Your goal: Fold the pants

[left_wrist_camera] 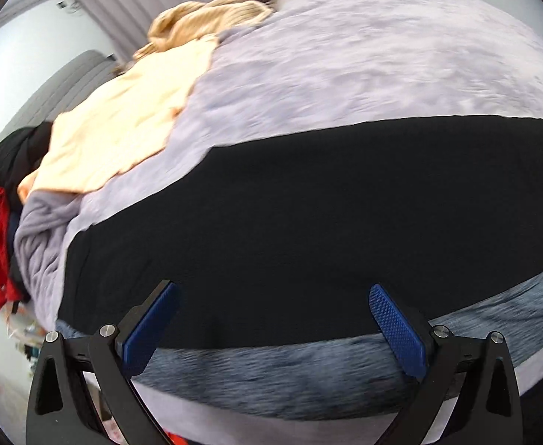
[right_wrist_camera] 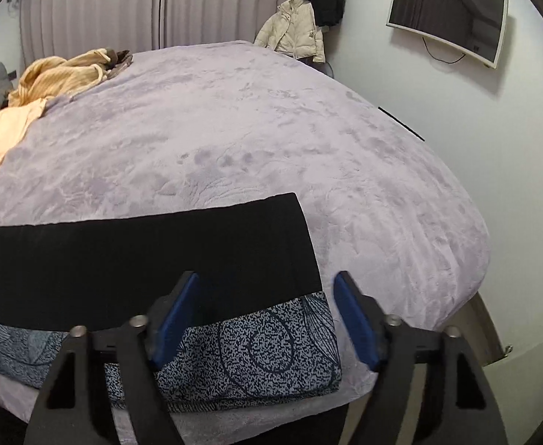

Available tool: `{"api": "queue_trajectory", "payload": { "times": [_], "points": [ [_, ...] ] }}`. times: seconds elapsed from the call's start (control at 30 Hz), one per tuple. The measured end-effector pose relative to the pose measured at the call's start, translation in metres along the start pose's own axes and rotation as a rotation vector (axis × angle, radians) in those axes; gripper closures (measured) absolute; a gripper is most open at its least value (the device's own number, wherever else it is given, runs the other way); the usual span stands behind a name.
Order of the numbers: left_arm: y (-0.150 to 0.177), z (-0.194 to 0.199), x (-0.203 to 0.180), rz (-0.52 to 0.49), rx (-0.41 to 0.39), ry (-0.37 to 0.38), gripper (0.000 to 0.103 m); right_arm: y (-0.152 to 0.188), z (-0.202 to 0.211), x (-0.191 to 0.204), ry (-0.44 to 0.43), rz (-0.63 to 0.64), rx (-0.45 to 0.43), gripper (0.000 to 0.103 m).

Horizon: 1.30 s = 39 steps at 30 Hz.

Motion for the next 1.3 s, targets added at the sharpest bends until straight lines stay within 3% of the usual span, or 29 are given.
{"api": "queue_trajectory", "payload": {
  "times": [0.03, 0.07, 0.2, 0.23, 0.27, 0.33, 0.4, 0.43, 0.57, 0.67, 0.73, 0.83, 0.9, 1.0, 1.07, 1.17, 1.23, 1.3],
  "points": [
    [-0.006, 0.003, -0.009, -0.019, -0.012, 0.013, 0.0, 0.0, -0.001, 0.0, 0.014, 0.007, -0.001, 0.08],
    [-0.011, 0.006, -0.02, -0.042, -0.024, 0.018, 0.0, -0.002, -0.006, 0.002, 0.056, 0.03, -0.007, 0.086],
    [-0.034, 0.017, -0.065, -0.167, -0.083, -0.011, 0.0, 0.007, -0.015, 0.0, 0.308, 0.17, -0.058, 0.087],
    [-0.039, 0.019, -0.072, -0.193, -0.095, -0.004, 0.0, 0.006, -0.012, -0.002, 0.312, 0.164, -0.059, 0.087],
    [-0.043, 0.021, -0.076, -0.211, -0.106, 0.017, 0.0, 0.004, -0.005, 0.0, 0.256, 0.147, -0.061, 0.085],
    [-0.053, 0.026, -0.073, -0.193, -0.128, 0.008, 0.0, 0.0, 0.011, 0.014, 0.167, 0.139, -0.092, 0.071],
    [-0.065, 0.026, -0.059, -0.152, -0.138, -0.037, 0.0, -0.001, 0.021, 0.042, 0.061, 0.152, -0.125, 0.019],
    [-0.07, 0.023, -0.049, -0.122, -0.13, -0.063, 0.0, 0.001, 0.023, 0.06, 0.004, 0.175, -0.132, 0.016],
    [-0.077, -0.006, -0.012, 0.002, -0.038, -0.119, 0.0, 0.02, 0.014, 0.148, -0.156, 0.327, -0.092, 0.016],
    [-0.065, -0.03, 0.005, 0.066, 0.026, -0.136, 0.0, 0.042, 0.0, 0.204, -0.202, 0.43, -0.074, 0.016],
    [-0.058, -0.043, 0.014, 0.076, 0.05, -0.17, 0.0, 0.052, -0.017, 0.225, -0.166, 0.476, -0.045, 0.016],
    [-0.044, -0.045, 0.027, 0.104, 0.061, -0.184, 0.0, 0.045, -0.035, 0.205, -0.119, 0.432, -0.04, 0.011],
    [-0.038, -0.046, 0.039, 0.129, 0.075, -0.188, 0.0, 0.03, -0.044, 0.168, -0.021, 0.359, -0.064, 0.002],
    [-0.03, -0.055, 0.053, 0.173, 0.107, -0.152, 0.0, 0.011, -0.061, 0.108, 0.082, 0.242, -0.023, 0.001],
    [-0.029, -0.054, 0.057, 0.2, 0.111, -0.117, 0.0, 0.002, -0.065, 0.08, 0.062, 0.148, 0.027, 0.001],
    [-0.04, -0.04, 0.052, 0.209, 0.064, -0.045, 0.0, -0.005, -0.053, 0.081, 0.099, 0.146, 0.042, 0.001],
    [-0.057, -0.032, 0.041, 0.186, 0.026, 0.01, 0.0, -0.006, -0.036, 0.104, 0.032, 0.179, 0.015, 0.001],
    [-0.076, -0.029, 0.027, 0.148, 0.003, 0.012, 0.0, -0.008, -0.024, 0.14, -0.086, 0.207, 0.002, 0.001]
  ]
}}
Point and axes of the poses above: each gripper's, at about its wrist camera, not at the fingertips, and z roughly against the way its jaws point, x to its left, y to its underside, the point moved 2 cm from there along -z, roughly the way its jaws point, and after that the axes turned 13 degrees about -z, right-handed, at the moved point
